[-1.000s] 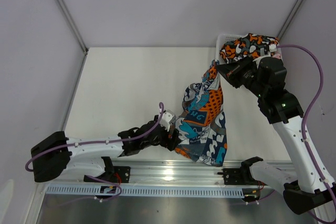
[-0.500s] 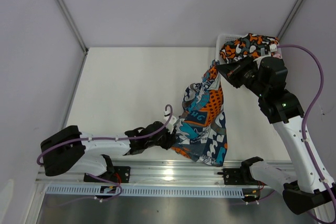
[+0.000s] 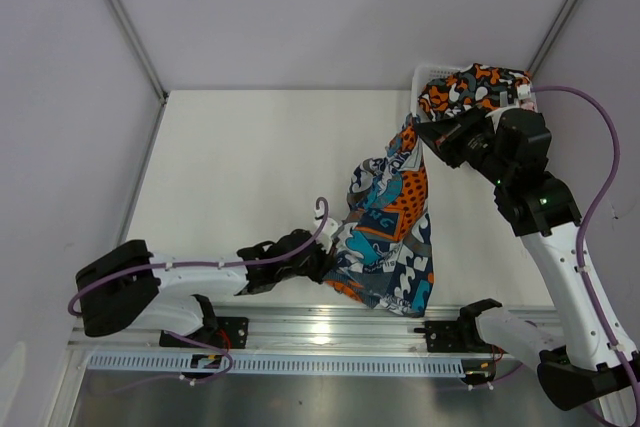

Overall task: Fold and stack the shorts
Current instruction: Flatten the shorts out

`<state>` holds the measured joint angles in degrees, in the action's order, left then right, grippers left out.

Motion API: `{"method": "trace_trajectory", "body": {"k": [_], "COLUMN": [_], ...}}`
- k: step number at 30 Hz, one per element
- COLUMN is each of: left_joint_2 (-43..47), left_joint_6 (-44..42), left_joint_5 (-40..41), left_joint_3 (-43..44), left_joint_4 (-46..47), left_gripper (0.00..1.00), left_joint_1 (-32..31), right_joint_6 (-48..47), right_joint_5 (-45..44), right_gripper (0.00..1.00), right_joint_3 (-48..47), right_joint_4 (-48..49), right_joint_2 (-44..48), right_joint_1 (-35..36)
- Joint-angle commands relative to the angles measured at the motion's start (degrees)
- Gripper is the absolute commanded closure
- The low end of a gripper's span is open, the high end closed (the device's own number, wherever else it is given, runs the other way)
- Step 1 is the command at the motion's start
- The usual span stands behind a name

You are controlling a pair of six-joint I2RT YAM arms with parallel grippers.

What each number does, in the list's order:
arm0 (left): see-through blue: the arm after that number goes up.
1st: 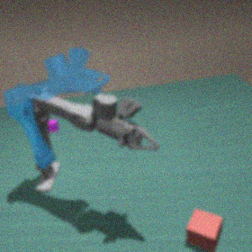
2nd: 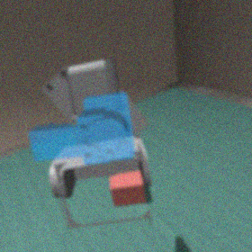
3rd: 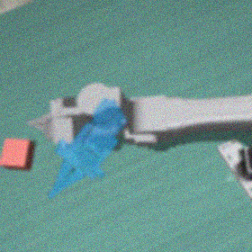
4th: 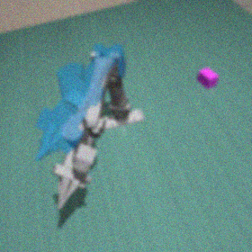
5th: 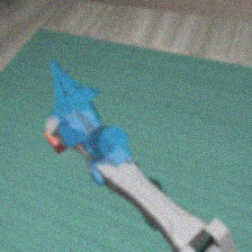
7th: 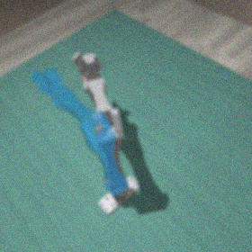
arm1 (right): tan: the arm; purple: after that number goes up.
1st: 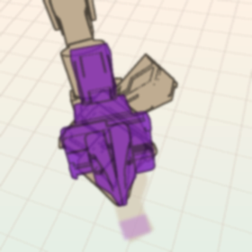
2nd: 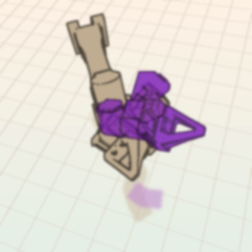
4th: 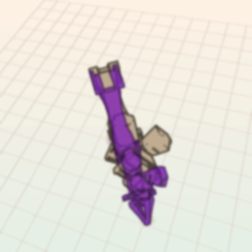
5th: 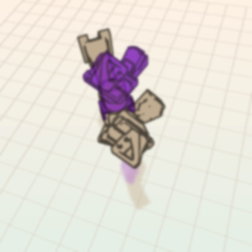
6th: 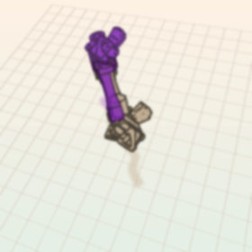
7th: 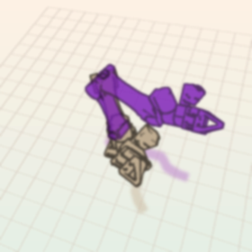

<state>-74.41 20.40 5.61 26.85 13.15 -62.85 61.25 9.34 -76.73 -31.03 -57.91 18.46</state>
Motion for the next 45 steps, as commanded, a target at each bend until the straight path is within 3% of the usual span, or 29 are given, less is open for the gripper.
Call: {"method": "trace_trajectory", "body": {"k": [1,7,11,16,20,23,27,33,40,45], "left_joint_2": [3.47,20.16,31.06,40.72,42.42,41.55,39.26,35.92,40.04,41.01], "left_joint_6": [-0.54,0.25,-1.50,-3.96,-7.12,-10.11,-12.66,-15.57,-21.27,-24.00], "left_joint_5": [-1.38,-8.76,-8.95,-3.96,3.15,8.00,16.35,20.15,12.69,7.32], "left_joint_3": [2.06,6.02,16.11,32.61,48.85,52.85,59.10,63.75,69.21,71.68], "left_joint_4": [0.48,-12.51,-31.36,-46.70,-57.85,-62.52,-65.09,-64.91,-61.05,-61.14], "left_gripper": [1.00,1.00,1.00,1.00,1.00,1.00,1.00,1.00,1.00,1.00], "left_joint_1": [0.36,0.36,0.45,0.53,0.45,0.45,0.36,0.36,0.45,0.36], "right_joint_6": [-0.08,-0.96,-0.87,-0.52,-1.05,-2.01,-3.59,-5.35,-9.31,-5.91], "right_joint_5": [0.41,-0.03,1.11,3.22,2.53,1.73,3.22,9.80,17.19,19.21], "right_gripper": [1.00,1.00,1.00,1.00,1.00,1.00,1.00,1.00,1.00,1.00], "right_joint_3": [-0.09,-0.79,-3.95,-8.17,-7.91,-7.21,-7.20,-9.14,-11.42,-9.85], "right_joint_4": [1.67,-1.14,-3.25,-5.27,-5.45,-5.80,-4.13,-1.24,-1.23,1.73], "right_joint_2": [1.66,3.42,5.61,9.12,10.62,9.05,3.08,-3.52,-1.25,4.37], "right_joint_1": [-0.70,-1.85,-2.02,-2.02,-2.11,-2.02,-2.02,-0.89,3.77,7.82]}}
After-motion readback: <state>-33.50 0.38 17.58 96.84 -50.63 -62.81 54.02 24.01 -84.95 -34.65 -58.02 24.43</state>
